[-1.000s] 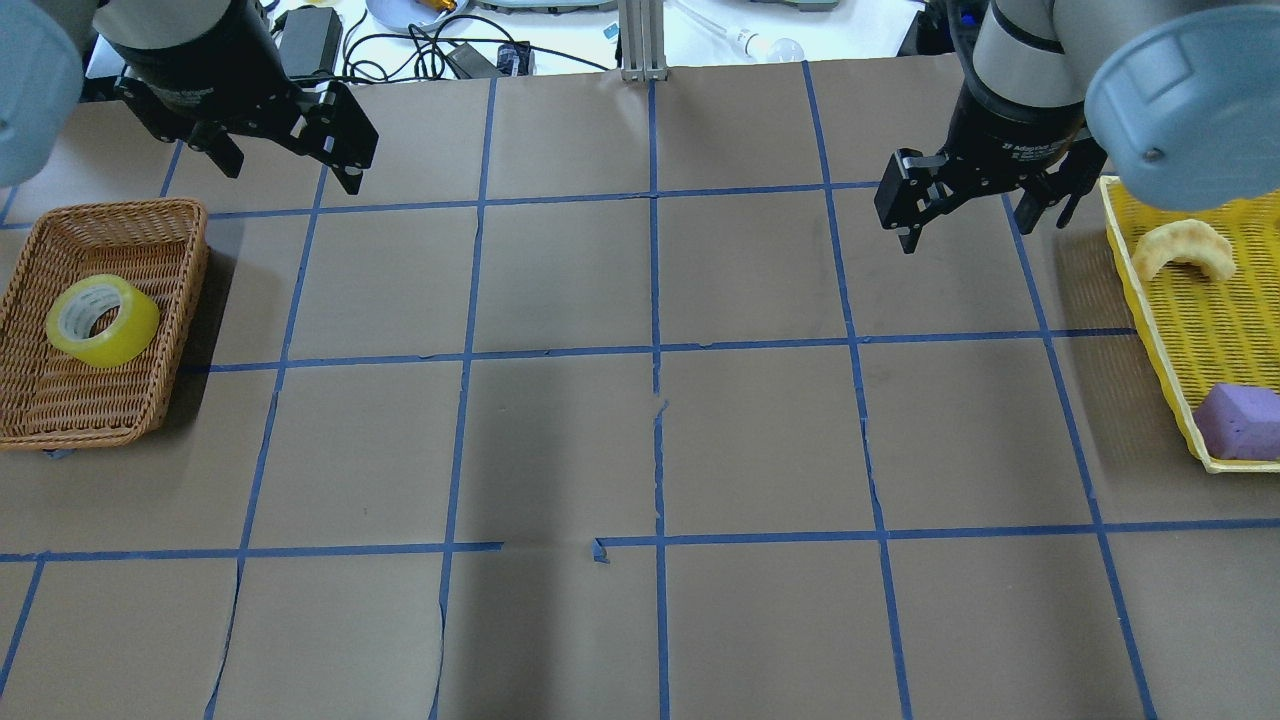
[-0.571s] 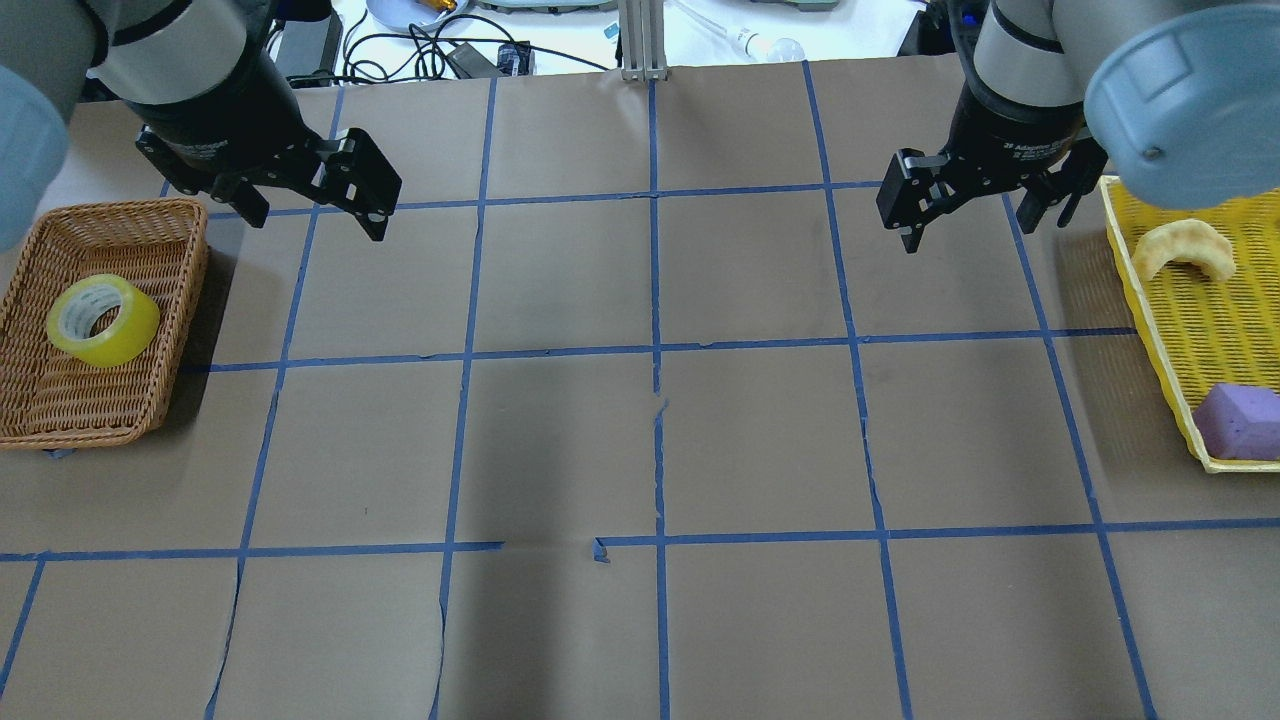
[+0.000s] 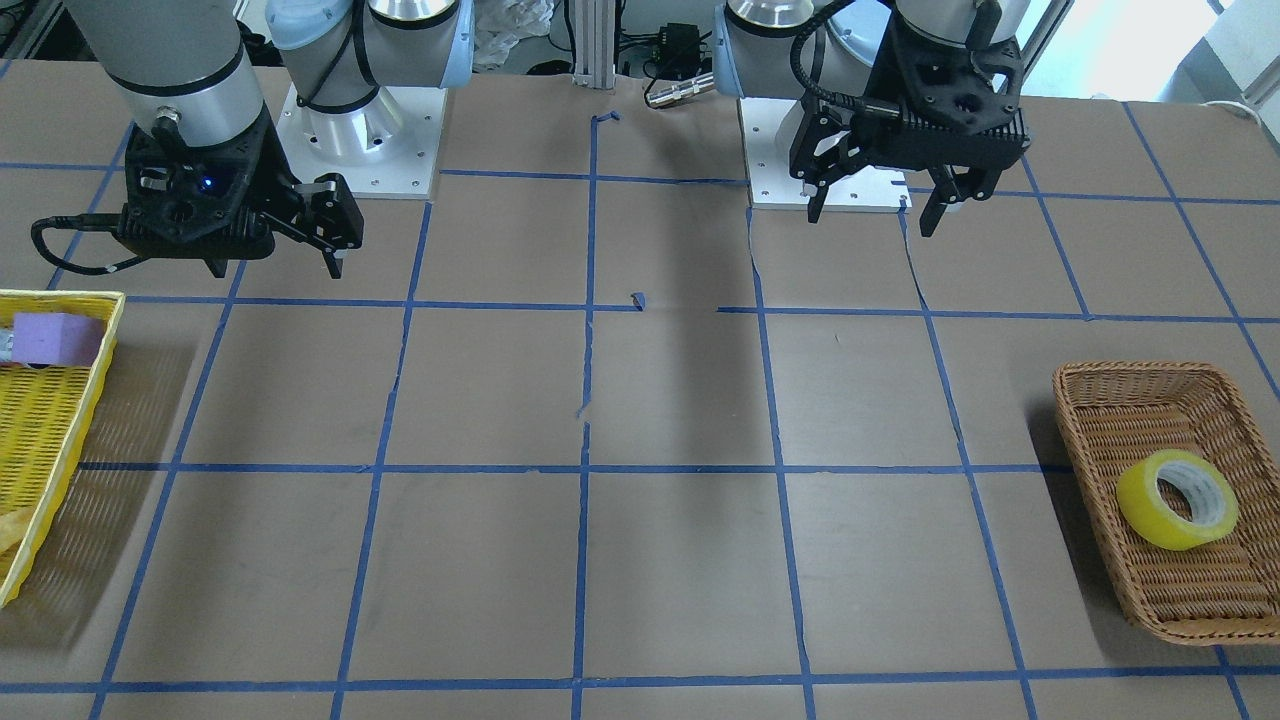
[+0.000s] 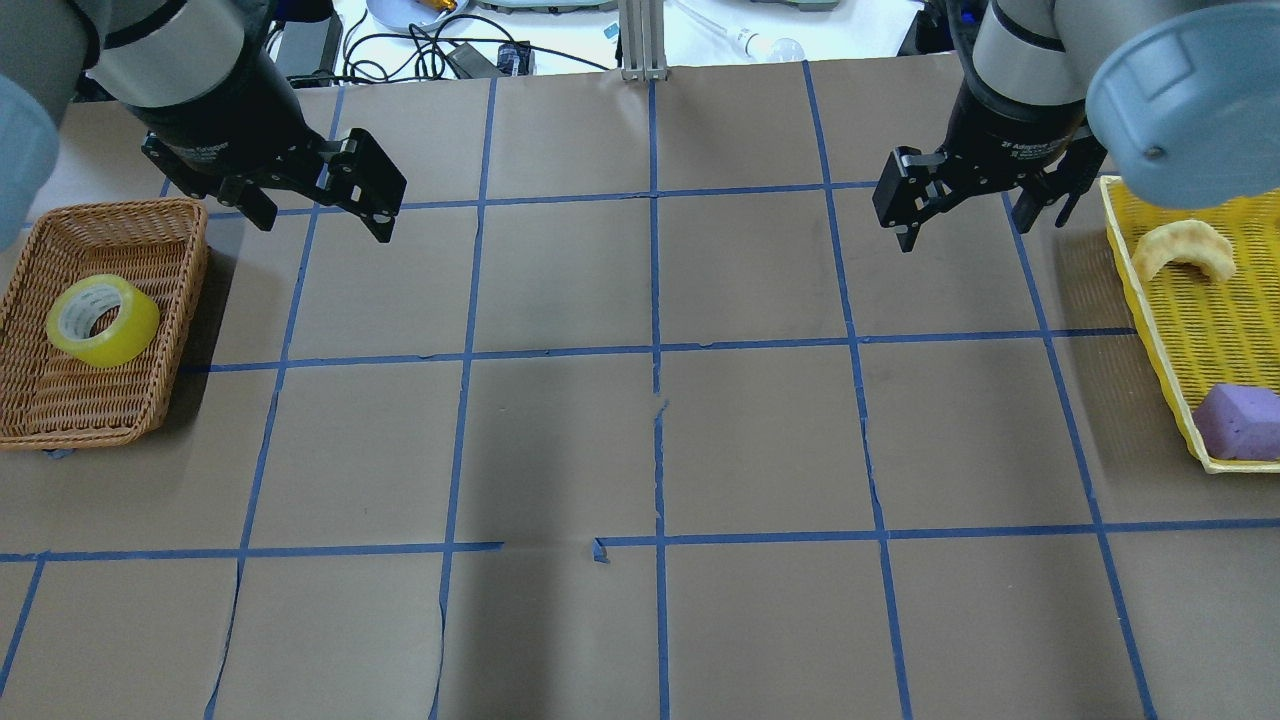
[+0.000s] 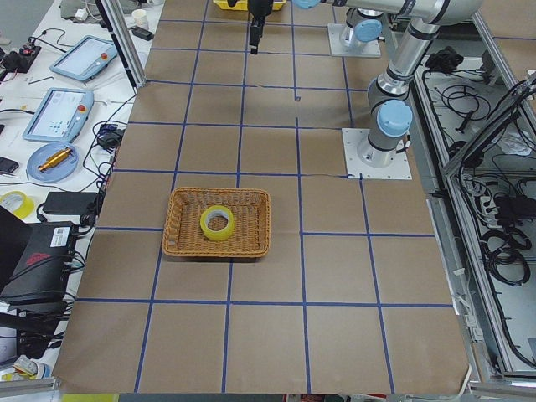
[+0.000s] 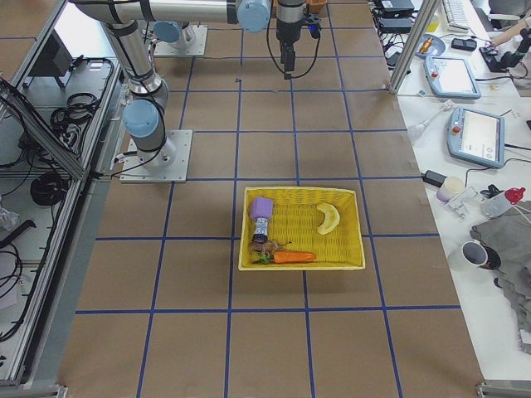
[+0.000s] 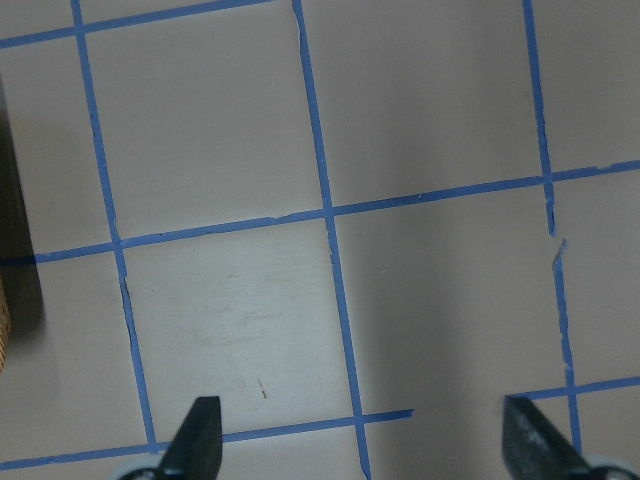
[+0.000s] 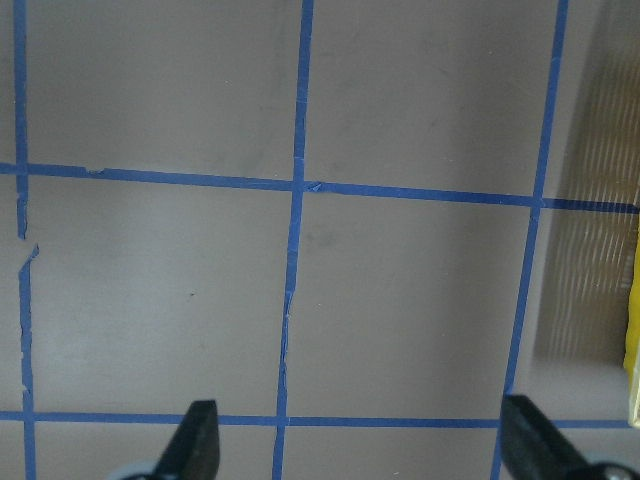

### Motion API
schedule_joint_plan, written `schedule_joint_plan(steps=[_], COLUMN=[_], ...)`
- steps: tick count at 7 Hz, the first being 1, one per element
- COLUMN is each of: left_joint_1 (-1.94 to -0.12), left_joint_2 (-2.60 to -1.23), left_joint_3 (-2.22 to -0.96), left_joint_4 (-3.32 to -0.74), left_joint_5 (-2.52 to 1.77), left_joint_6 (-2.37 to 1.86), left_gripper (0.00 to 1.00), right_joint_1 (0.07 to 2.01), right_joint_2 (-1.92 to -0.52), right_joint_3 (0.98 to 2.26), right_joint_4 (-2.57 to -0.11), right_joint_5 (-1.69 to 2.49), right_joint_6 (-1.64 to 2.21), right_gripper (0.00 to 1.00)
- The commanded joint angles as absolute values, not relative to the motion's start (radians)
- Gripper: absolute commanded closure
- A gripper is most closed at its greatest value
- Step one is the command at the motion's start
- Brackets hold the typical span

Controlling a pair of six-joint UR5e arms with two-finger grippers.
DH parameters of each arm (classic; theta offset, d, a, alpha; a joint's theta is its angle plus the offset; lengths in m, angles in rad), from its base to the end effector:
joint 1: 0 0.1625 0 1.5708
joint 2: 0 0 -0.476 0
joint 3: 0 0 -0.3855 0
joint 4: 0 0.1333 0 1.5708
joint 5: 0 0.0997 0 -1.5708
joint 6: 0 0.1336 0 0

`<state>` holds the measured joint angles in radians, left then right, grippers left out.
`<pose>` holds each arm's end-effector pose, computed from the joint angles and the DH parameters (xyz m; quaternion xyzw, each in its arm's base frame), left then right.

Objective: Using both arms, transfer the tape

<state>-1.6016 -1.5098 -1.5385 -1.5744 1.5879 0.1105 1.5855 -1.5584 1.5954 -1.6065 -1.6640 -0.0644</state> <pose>-0.1453 -0.4618 0.5494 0.0701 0.9965 -0.0444 0.0103 0.1281 -0.4888 0.4911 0.0395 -0.9981 -0.0018 0.0466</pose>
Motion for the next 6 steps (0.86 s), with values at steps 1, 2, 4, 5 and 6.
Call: schedule_joint_plan(steps=[1, 2, 4, 5, 6], left_joint_1=[-1.601, -1.601, -1.601, -1.601, -1.6], left_joint_2=[-1.508, -1.508, -1.505, -1.505, -1.505], left_joint_3=[-1.54, -1.539, -1.539, -1.539, -1.539], left_joint_4=[-1.575, -1.577, -1.578, -1.578, -1.578], left_joint_5=[1.588, 1.589, 1.589, 1.589, 1.589], left_joint_6=[0.109, 0.107, 0.103, 0.091, 0.086], left_gripper=[0.0, 0.0, 0.0, 0.0, 0.0], right_joint_1=[1.586, 1.586, 1.586, 1.586, 1.585], right_joint_2=[-1.557, -1.559, -1.559, -1.559, -1.557], right_joint_3=[1.595, 1.595, 1.597, 1.597, 1.597], right_joint_4=[-1.606, -1.608, -1.606, -1.606, -1.603], right_joint_5=[-1.672, -1.672, -1.672, -1.672, -1.675], right_joint_6=[-0.064, -0.064, -0.064, -0.064, -0.064], right_gripper=[0.0, 0.0, 0.0, 0.0, 0.0])
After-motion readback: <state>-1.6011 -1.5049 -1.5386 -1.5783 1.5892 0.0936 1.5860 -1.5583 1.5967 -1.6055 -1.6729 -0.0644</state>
